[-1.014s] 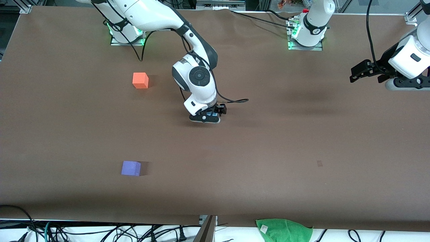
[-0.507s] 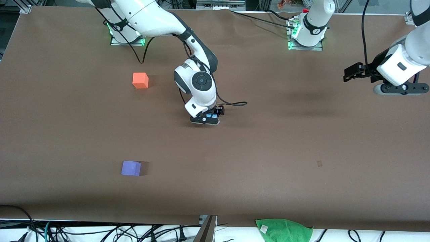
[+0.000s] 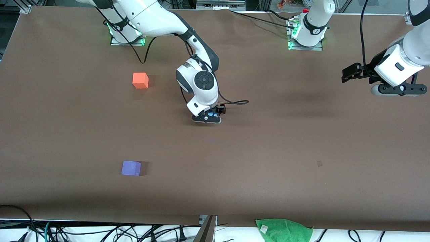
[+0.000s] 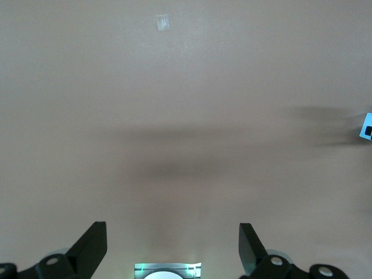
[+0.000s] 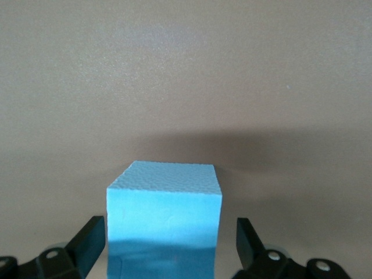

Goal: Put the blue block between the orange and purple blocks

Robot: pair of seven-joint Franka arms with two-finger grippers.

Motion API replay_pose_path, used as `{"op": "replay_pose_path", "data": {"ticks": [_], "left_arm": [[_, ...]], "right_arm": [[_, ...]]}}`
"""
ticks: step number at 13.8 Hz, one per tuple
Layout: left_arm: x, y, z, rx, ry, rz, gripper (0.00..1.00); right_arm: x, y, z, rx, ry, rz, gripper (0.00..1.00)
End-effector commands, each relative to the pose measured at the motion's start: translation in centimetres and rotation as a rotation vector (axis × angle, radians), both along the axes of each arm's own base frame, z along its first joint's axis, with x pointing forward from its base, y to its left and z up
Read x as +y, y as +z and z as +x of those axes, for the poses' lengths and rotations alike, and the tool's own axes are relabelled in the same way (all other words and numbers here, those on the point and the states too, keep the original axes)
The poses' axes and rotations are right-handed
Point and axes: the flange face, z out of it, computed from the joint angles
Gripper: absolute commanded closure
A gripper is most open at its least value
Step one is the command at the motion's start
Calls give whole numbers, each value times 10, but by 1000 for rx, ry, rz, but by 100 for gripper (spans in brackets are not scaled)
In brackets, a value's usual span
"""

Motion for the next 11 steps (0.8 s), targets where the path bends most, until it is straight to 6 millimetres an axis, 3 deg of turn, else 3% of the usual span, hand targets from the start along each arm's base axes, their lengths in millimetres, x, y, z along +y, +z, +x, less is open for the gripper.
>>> {"op": "replay_pose_path", "data": {"ticks": [1,3,5,8,10,11], "left_arm": [[-2,5,2,8,-19,-17,0],[0,7,1,5,-16,-16,0],[0,6,2,8,-16,-16,0],[-1,6,2,8,-18,-16,0],[-1,6,2,8,-18,-16,0],[-1,7,1,8,-18,-15,0]], "right_arm": [[4,-3,0,-13,-15,1,21],[4,-3,0,-11,-45,2,50],[4,-3,0,-11,-45,2,68],[3,9,5,-21,-31,10,72],[-4,36,11,-20,-42,0,72],[-17,51,19,-14,-56,-32,72]]}}
